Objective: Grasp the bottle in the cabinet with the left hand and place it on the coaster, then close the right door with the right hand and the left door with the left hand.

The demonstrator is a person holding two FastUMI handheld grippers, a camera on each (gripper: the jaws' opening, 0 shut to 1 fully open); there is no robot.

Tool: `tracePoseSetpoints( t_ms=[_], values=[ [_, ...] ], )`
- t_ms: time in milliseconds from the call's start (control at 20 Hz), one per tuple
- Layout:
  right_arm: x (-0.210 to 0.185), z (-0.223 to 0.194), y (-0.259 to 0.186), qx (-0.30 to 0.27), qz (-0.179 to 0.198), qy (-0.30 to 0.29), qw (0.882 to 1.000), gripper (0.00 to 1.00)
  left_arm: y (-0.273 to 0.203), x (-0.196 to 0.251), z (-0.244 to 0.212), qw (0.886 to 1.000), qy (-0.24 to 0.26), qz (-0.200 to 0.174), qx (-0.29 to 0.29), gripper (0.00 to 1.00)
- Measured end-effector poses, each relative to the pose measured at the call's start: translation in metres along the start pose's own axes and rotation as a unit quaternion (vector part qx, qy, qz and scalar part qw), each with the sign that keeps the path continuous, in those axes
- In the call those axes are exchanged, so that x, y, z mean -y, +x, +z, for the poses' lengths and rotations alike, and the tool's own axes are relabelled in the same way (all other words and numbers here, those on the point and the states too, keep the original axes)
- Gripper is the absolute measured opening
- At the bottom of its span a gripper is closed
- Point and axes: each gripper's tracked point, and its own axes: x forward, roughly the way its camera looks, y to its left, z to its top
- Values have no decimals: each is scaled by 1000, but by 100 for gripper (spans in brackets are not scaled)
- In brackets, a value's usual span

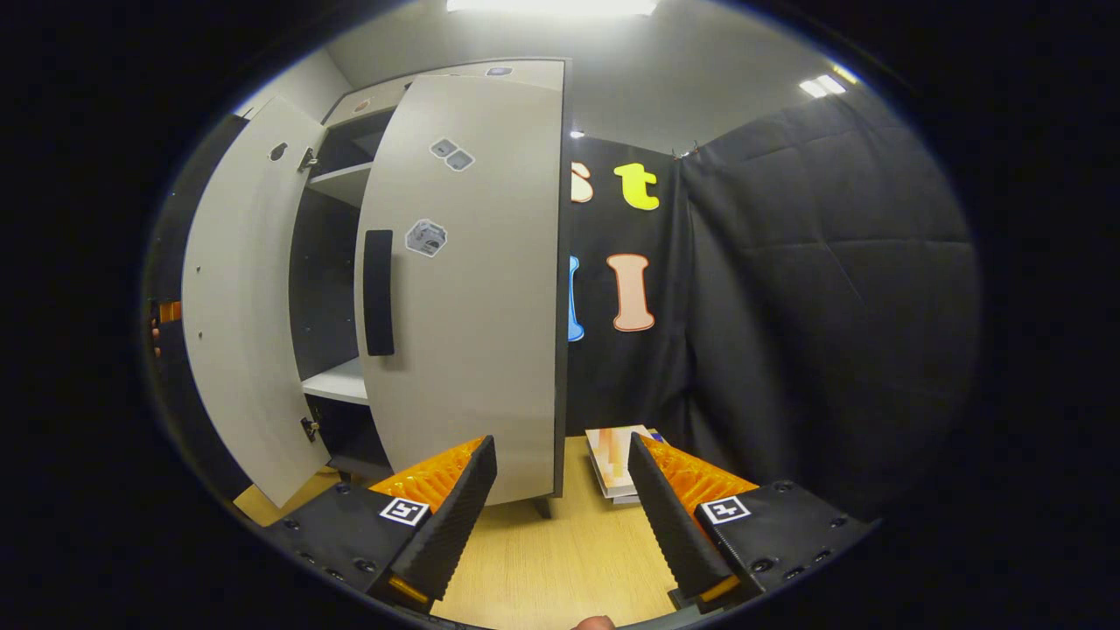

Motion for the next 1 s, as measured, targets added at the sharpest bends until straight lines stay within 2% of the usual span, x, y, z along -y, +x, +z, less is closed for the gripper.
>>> tracePoseSetpoints(
  t_ms=[400,1000],
  values=[
    [21,-6,-5,-3,-1,0,1000,97,-2,16,11,1000,5,-8,7,77],
    [62,-3,-30,15,-15,9,1000,96,-12,90,7,999,-7,-33,28,77]
  ],
)
